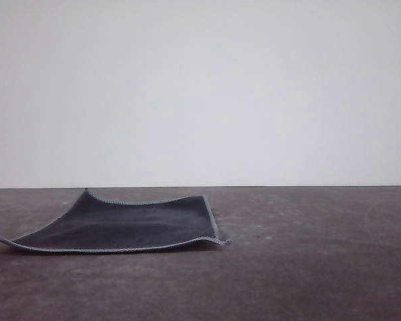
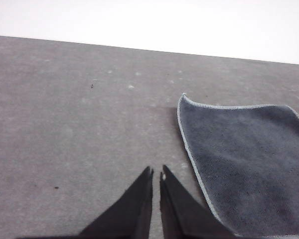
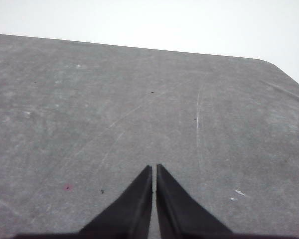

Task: Fold clothes

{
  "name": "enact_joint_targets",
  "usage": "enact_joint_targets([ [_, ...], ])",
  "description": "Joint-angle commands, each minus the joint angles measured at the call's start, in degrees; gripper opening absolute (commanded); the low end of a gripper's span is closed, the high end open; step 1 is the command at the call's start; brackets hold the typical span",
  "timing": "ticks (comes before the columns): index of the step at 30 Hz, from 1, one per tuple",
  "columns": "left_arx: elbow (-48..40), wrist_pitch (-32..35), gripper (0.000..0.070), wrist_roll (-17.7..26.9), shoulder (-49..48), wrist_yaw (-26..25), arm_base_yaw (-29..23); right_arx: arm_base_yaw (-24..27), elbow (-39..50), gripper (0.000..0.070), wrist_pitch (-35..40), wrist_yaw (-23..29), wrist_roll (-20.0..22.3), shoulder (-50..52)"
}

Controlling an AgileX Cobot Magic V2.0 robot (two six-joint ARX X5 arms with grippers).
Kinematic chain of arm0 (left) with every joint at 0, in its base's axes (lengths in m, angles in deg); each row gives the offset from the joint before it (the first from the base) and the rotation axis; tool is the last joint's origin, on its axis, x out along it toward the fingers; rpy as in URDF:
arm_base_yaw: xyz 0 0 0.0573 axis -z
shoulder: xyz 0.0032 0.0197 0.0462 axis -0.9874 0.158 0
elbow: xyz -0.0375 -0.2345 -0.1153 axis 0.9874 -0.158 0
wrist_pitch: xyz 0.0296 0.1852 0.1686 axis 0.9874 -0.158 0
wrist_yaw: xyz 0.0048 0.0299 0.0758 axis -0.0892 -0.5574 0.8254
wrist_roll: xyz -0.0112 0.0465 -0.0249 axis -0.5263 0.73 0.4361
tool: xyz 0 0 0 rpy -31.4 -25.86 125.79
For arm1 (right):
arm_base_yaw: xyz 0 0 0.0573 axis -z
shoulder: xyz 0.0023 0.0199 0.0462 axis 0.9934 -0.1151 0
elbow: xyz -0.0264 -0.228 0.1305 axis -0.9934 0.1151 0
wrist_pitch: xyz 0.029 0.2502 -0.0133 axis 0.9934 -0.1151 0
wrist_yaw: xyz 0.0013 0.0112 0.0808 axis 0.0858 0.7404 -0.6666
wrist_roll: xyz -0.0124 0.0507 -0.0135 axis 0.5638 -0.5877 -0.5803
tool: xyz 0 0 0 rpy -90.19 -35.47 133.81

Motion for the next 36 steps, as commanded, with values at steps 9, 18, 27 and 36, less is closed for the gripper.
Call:
enact_joint_targets([
  [9,-1.14,-0.22,0.0017,-0.02,-0.11,0.17,0.02,0.04,0.22,0.0011,0.79,-0.09,-1.15,-0.02],
  [18,-1.14,-0.31,0.0017,-1.89,-0.11,-0.04,0.02,0.02,0.22,0.0011,1.64,-0.14,-2.95,-0.02],
  [27,3.04,-1.19,0.0013,-8.13,0.36,4.46,0.02,0.02,-2.80,0.0005,2.06,-0.70,-13.10,-0.08],
  [36,22.77,-2.61,0.0013,-14.26,15.92,7.18,0.02,-0.02,-23.32,0.0004,0.75,-4.15,-15.69,-13.32],
])
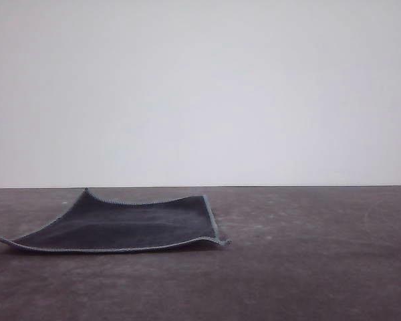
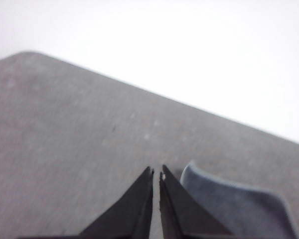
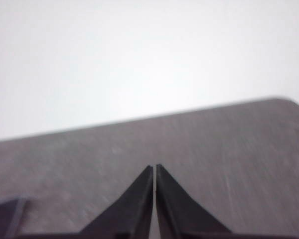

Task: Fold clothes

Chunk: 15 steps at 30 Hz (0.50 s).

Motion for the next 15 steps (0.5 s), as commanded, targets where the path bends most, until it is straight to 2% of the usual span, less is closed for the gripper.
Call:
enact_joint_targets([
  [1,4.96,0.22,0.0013,0.32,4.61,-1.44,0.02,-0.02,-5.53,0.0004,-0.65,-0.22,0.50,-4.76],
  [4,13.55,-1.23,0.0013,4.50,13.20,-3.76,0.02,-0.02,-14.51,0.0004,-4.08,-2.07,4.32,-13.57],
  [8,23.95,-5.28,0.0014,9.92,24.60,-4.24,0.02,-0.02,-24.89,0.0004,-9.30,-5.93,7.89,-25.73],
  [11,29.50,-6.97,0.0014,12.48,32.14,-4.42,0.02,-0.02,-30.71,0.0004,-12.41,-8.99,9.17,-34.85],
  [15,33.43,-6.76,0.0014,14.55,40.40,-5.33,0.02,-0.30,-35.14,0.0004,-12.89,-10.93,10.17,-45.52],
])
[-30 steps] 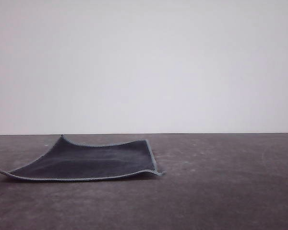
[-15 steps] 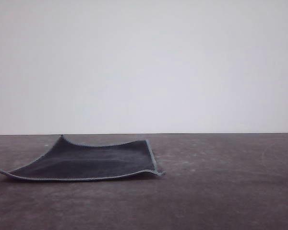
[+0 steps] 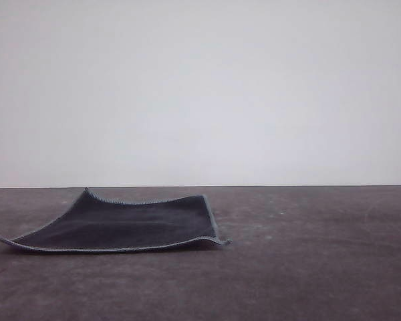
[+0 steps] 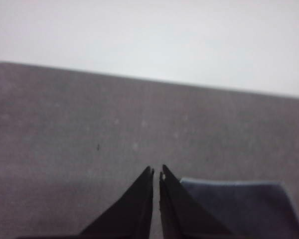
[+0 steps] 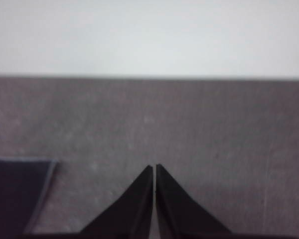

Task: Fold clothes

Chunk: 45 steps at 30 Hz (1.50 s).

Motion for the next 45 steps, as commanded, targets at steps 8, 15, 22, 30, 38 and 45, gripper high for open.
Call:
enact_joint_targets([
  [8,2.13,1.48,0.0014,3.08,14.66,-2.13,0.00,-1.66,-2.09,0.0004,2.00,-4.48,1.66,-16.70],
  [15,2.13,1.81,0.0014,3.05,22.02,-9.53,0.00,-3.31,-2.09,0.0004,2.09,-7.37,1.69,-23.94],
  [22,2.13,1.60,0.0015,3.04,23.77,-10.93,0.00,-3.59,-2.09,0.0004,2.11,-7.41,2.16,-25.23],
  [30,2.13,1.74,0.0284,2.82,23.77,-13.05,0.00,-3.59,-2.09,0.0325,2.06,-7.43,3.36,-25.23],
  [38,2.13,1.15,0.0358,2.82,23.77,-13.08,0.00,-3.59,-2.09,0.0516,2.06,-7.49,2.31,-25.23],
  [45,2.65,1.88,0.0359,1.58,27.84,-18.41,0.00,-6.18,-2.24,0.0516,7.31,-15.38,-0.18,-29.03],
])
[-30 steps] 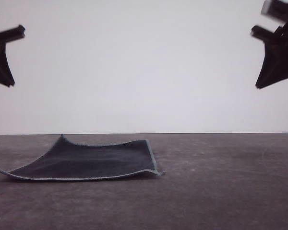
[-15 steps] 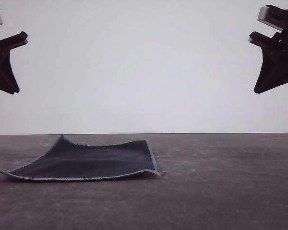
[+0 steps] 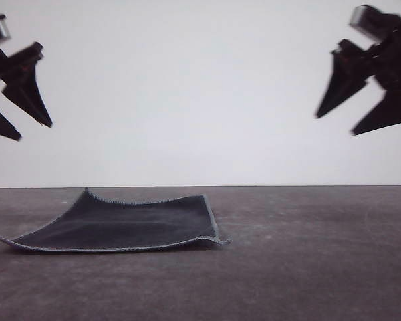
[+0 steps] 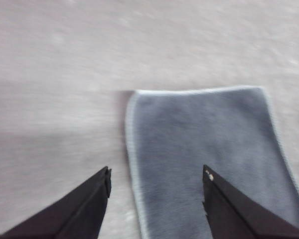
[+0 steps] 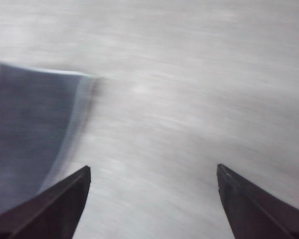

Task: Fold clothes

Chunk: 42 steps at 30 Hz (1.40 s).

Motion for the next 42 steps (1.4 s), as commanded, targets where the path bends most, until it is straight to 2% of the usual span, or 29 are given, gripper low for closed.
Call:
enact_joint_targets([
  [1,1.66,0.29,0.0359,-0.15,3.32,-0.96,-0.02,-1.22,-1.29,0.0515,2.14,-1.89,-2.51,-3.00],
  [6,4.59,1.69,0.0359,-0.19,11.09,-3.01,0.00,-5.79,-5.72,0.0515,5.68,-2.47,-4.32,-11.29],
  [13,11.82,2.62,0.0358,0.55,22.50,-3.82,0.07,-11.20,-17.12,0.0515,5.77,-3.30,-5.70,-25.30],
  [22,19.94,3.81,0.0358,1.64,33.11,-4.53,0.31,-14.15,-28.29,0.0515,5.91,-5.68,-9.81,-38.14],
  [26,22.10,4.14,0.0358,1.51,36.58,-6.65,0.46,-14.69,-30.53,0.0515,8.25,-7.78,-12.10,-41.50],
  [31,22.77,4.61,0.0358,1.53,38.93,-6.94,0.87,-15.22,-30.75,0.0514,11.78,-8.42,-15.79,-43.39],
  [42,22.77,5.08,0.0358,1.53,39.34,-7.99,2.04,-16.92,-30.77,0.0501,13.24,-9.79,-17.27,-45.22],
])
